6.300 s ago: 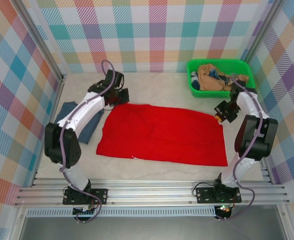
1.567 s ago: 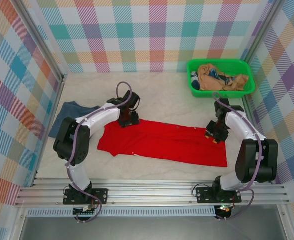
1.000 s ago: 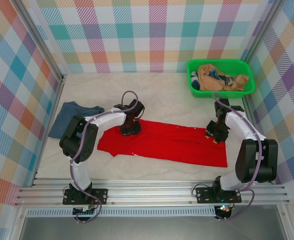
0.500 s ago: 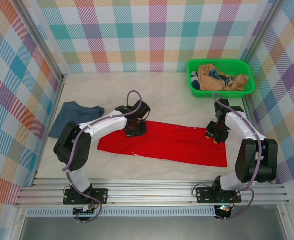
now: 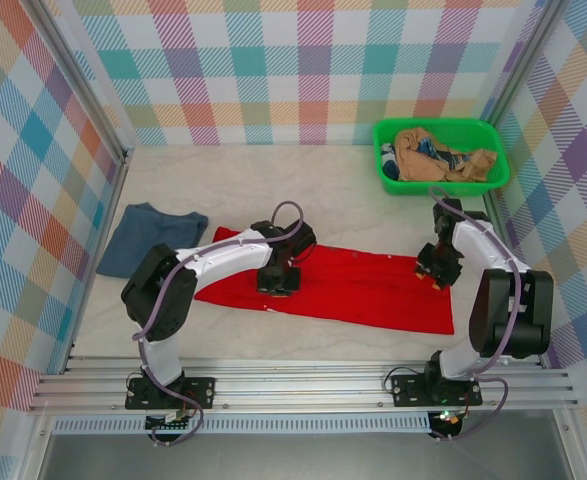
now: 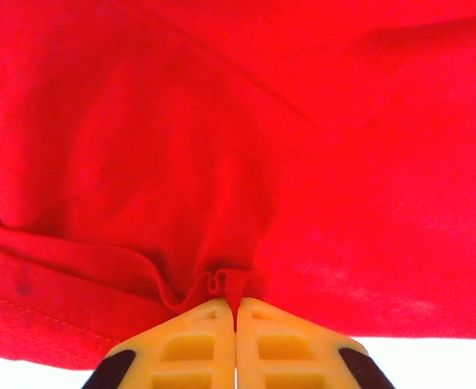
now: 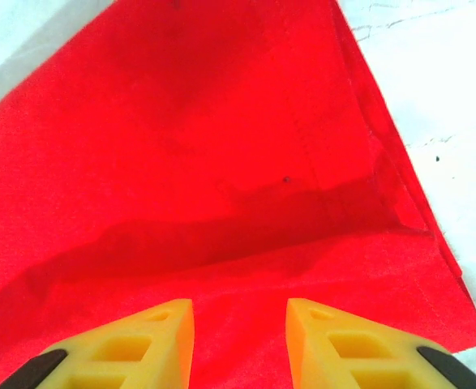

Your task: Fold and stack the t-shirts

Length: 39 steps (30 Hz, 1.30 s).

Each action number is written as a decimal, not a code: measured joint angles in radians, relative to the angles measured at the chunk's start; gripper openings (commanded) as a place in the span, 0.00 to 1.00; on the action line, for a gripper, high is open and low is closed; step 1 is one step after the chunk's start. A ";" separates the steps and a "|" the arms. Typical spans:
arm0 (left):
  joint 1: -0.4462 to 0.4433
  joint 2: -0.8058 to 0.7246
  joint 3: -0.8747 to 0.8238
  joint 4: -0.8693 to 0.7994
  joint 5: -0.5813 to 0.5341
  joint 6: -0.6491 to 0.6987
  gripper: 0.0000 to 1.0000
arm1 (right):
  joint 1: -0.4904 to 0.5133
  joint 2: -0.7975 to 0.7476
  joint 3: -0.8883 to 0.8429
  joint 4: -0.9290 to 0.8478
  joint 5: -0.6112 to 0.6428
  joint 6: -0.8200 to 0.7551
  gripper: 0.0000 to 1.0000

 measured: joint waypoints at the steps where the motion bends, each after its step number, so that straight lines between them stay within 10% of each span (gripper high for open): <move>1: 0.000 0.000 -0.001 -0.005 0.006 0.000 0.40 | -0.003 0.008 0.010 0.000 0.000 0.000 0.35; 9: 0.065 -0.035 0.048 -0.023 0.045 0.000 0.50 | -0.053 0.057 0.076 0.003 -0.004 0.000 0.37; 20: 0.639 0.046 0.146 0.179 0.022 0.024 0.46 | -0.214 0.206 0.146 0.073 -0.109 -0.046 0.40; 39: 0.666 0.235 0.254 0.268 0.047 0.129 0.40 | -0.306 0.303 0.227 0.073 -0.192 -0.121 0.38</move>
